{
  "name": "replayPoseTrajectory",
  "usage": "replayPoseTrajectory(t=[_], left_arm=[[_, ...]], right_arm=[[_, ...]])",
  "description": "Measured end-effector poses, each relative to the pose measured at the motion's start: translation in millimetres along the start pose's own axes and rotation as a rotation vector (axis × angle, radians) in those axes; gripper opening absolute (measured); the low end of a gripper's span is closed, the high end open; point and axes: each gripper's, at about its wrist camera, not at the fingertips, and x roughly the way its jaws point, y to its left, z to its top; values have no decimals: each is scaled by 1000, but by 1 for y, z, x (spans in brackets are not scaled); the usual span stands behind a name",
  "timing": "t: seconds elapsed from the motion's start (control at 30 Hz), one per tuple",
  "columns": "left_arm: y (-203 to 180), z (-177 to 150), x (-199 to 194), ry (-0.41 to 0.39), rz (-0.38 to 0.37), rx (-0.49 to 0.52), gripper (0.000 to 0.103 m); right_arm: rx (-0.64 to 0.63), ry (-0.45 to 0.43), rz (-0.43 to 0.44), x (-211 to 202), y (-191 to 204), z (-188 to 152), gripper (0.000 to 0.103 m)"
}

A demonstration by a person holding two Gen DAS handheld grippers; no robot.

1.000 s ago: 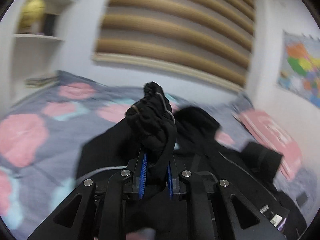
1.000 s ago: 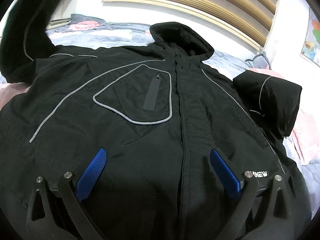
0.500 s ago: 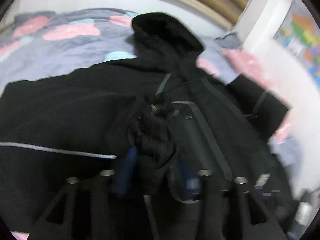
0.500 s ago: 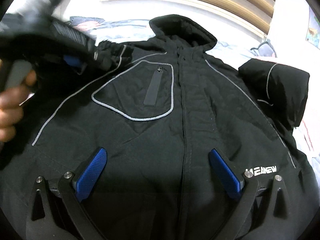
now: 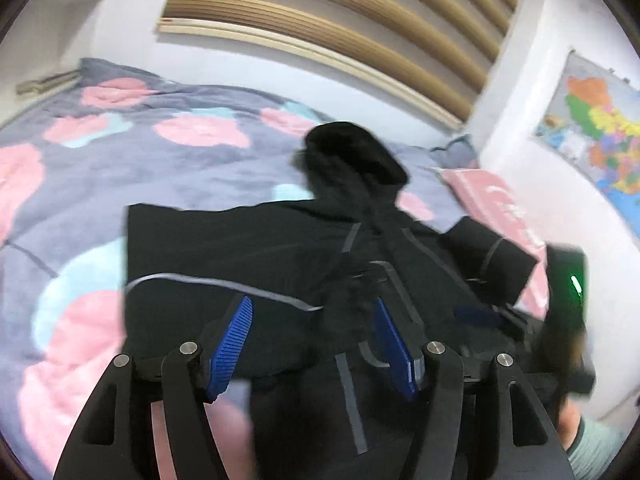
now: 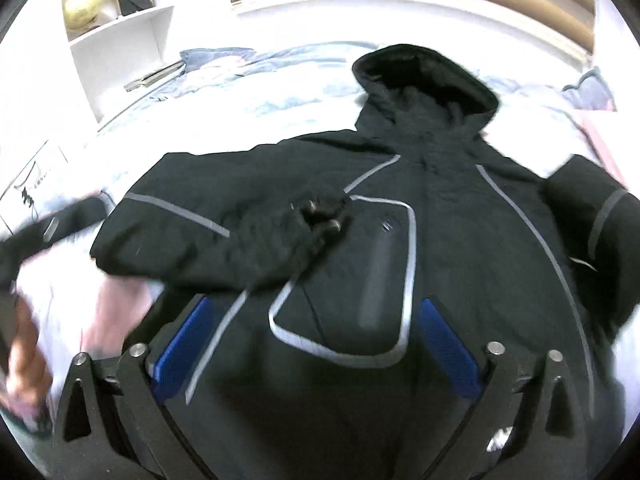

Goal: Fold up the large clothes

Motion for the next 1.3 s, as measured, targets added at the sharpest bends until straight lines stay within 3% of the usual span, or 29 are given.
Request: replayPoseTrajectory(t=[0.13, 0.27, 0.33, 0.37, 0.47, 0.7, 0.93, 1.1, 1.3], left_arm=[[21, -6, -6, 14, 55, -12, 65], [41, -11, -10, 25, 97, -41, 65], [47, -10, -7, 31, 113, -53, 65], [48, -11, -6, 34, 115, -57, 65], [47, -7, -5, 33, 133, -54, 65], [25, 16, -2, -5, 129, -40, 65], [-26, 40, 29, 10, 83, 14, 65], [-58, 38, 83, 98, 64, 51, 65], [-80, 5, 162, 272, 101, 90, 65]], right_arm=[[168, 116, 112, 51, -21, 17, 92], [301, 145, 229, 87, -28, 27, 90], [277, 129, 253, 90, -19, 33, 70], [249, 126, 219, 88, -13, 36, 48], [214, 66, 205, 69, -8, 40, 34], [147, -92, 146, -9, -36, 60, 31], [121, -224, -86, -77, -116, 77, 31], [113, -168, -231, -76, -177, 67, 31], [106, 12, -309, -11, -215, 28, 32]])
